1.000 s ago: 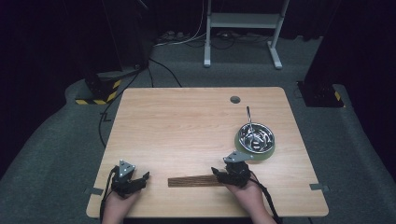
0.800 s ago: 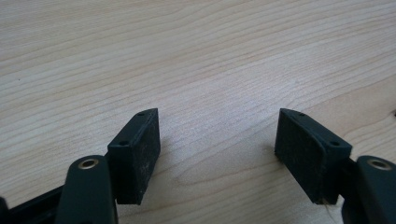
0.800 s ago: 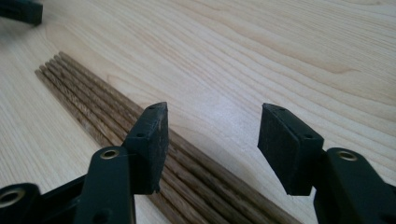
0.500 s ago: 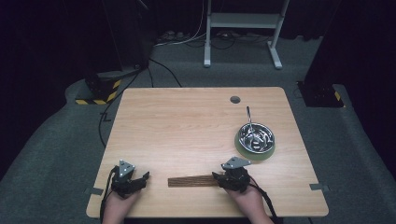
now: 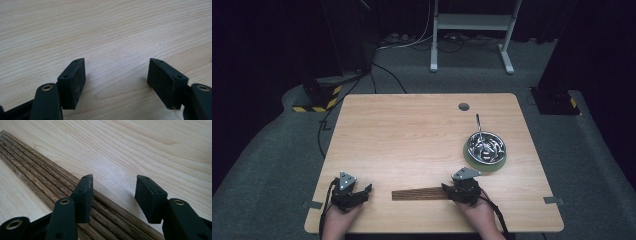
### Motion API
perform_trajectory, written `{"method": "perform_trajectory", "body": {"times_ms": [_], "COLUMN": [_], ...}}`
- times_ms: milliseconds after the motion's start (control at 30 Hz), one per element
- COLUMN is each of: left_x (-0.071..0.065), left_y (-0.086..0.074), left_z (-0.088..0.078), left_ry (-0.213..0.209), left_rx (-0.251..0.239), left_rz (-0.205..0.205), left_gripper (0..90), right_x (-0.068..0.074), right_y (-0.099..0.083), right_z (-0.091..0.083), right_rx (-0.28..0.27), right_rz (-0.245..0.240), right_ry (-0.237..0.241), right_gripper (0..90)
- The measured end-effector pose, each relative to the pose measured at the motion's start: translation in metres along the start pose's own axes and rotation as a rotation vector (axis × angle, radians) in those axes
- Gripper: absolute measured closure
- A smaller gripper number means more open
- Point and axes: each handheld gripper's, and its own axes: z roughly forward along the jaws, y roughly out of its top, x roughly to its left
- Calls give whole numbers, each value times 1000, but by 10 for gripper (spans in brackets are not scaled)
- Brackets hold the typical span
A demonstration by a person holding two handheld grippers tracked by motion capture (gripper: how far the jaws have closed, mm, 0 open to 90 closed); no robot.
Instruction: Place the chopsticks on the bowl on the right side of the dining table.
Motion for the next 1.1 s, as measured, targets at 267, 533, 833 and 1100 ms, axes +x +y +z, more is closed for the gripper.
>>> {"method": "perform_trajectory", "body": {"times_ms": [267,533,833,1100], "left_x": [0,0,0,0], "left_y": [0,0,0,0], "left_z": [0,0,0,0], "left_ry": [0,0,0,1], "left_rx": [1,1,0,0], "left_rz": [1,0,0,0], "left_gripper": [307,307,306,307], "right_x": [-3,-9,-13,-10], "right_y": [2,4,6,4], "right_z": [2,5,4,7], "right_rx": [-5,-4,-11,-3], "right_rz": [14,23,21,6], "right_ry": [-1,-13,-20,-32], "right_gripper": [482,479,491,510]}}
